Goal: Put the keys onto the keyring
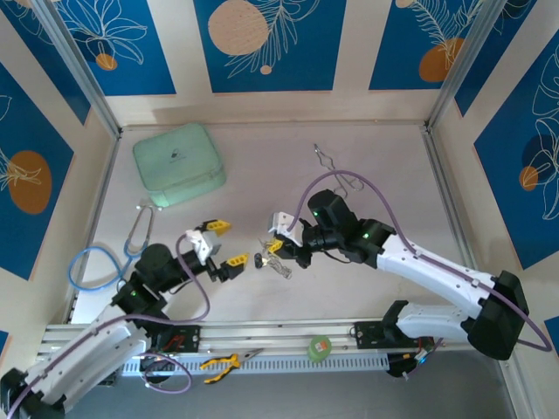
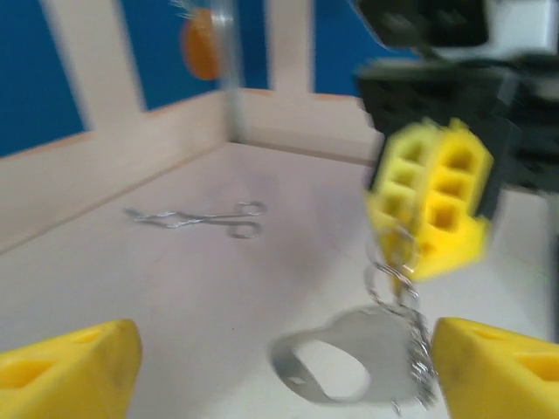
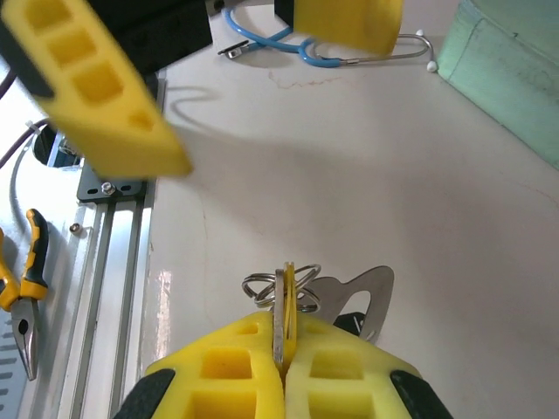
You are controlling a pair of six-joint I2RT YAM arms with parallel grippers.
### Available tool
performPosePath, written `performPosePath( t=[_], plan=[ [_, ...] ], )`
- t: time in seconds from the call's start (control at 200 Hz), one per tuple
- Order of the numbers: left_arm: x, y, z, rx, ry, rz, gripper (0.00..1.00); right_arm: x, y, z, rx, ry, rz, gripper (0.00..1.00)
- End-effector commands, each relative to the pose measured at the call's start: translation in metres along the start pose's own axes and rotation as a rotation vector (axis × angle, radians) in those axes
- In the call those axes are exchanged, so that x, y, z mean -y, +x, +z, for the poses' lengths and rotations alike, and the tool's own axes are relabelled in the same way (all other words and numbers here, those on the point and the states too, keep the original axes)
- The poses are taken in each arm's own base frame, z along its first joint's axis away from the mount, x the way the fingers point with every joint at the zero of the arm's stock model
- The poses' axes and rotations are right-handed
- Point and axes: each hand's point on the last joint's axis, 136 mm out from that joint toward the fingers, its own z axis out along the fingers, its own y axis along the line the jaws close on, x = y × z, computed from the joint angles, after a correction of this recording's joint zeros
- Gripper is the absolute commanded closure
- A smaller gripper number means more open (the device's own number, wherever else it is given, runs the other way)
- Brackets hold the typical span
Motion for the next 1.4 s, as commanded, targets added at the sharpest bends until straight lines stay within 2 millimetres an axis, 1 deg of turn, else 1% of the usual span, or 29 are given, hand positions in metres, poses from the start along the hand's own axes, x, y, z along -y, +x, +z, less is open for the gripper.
performPosePath(
  t=[0.0,0.045,0.11,0.26,0.34,0.415,0.475,0.595,0.665,0.745,0.845,0.92,1.005,1.09,1.135,1.185,1.28,1.395],
  plan=[
    [-0.053,0.005,-0.023,0.003,-0.341,-0.142,0.08,0.001,-0.028,0.010,0.083,-0.009,-0.037,1.00],
    [-0.062,0.005,-0.031,0.009,-0.402,-0.166,0.06,0.004,-0.034,0.017,0.094,-0.001,-0.041,1.00],
    [-0.069,0.004,-0.037,0.012,-0.449,-0.187,0.04,0.010,-0.043,0.026,0.113,0.009,-0.042,1.00],
    [-0.074,0.001,-0.037,-0.009,-0.476,-0.201,0.02,0.035,-0.061,0.039,0.142,0.063,-0.030,1.00],
    [-0.075,-0.001,-0.034,-0.014,-0.482,-0.207,0.00,0.057,-0.064,0.048,0.138,0.112,-0.006,1.00],
    [-0.075,0.000,-0.029,-0.023,-0.476,-0.216,0.00,0.084,-0.065,0.055,0.123,0.169,0.037,1.00],
    [-0.079,0.002,-0.028,-0.031,-0.496,-0.231,0.00,0.103,-0.064,0.061,0.110,0.194,0.067,1.00],
    [-0.086,0.006,-0.028,-0.043,-0.542,-0.250,0.00,0.129,-0.058,0.077,0.081,0.220,0.089,1.00],
    [-0.091,0.010,-0.032,-0.056,-0.581,-0.261,0.00,0.139,-0.058,0.086,0.062,0.231,0.085,1.00],
    [-0.100,0.015,-0.039,-0.076,-0.648,-0.274,0.00,0.145,-0.063,0.097,0.058,0.216,0.081,1.00],
    [-0.113,0.020,-0.055,-0.098,-0.758,-0.287,0.00,0.148,-0.080,0.107,0.081,0.181,0.073,1.00],
    [-0.118,0.022,-0.064,-0.103,-0.813,-0.290,0.00,0.153,-0.091,0.116,0.101,0.157,0.074,1.00],
    [-0.120,0.020,-0.067,-0.090,-0.831,-0.292,0.00,0.161,-0.096,0.124,0.115,0.142,0.093,1.00],
    [-0.121,0.018,-0.069,-0.077,-0.837,-0.294,0.00,0.171,-0.084,0.132,0.096,0.140,0.125,1.00],
    [-0.121,0.017,-0.069,-0.073,-0.836,-0.293,0.00,0.175,-0.073,0.132,0.070,0.146,0.137,1.00],
    [-0.121,0.016,-0.067,-0.070,-0.830,-0.291,0.00,0.179,-0.055,0.133,0.030,0.159,0.147,1.00],
    [-0.119,0.019,-0.059,-0.082,-0.802,-0.285,0.00,0.182,-0.014,0.129,-0.089,0.185,0.147,1.00],
    [-0.119,0.024,-0.051,-0.109,-0.794,-0.278,0.00,0.180,0.048,0.117,-0.284,0.223,0.135,1.00]
  ],
)
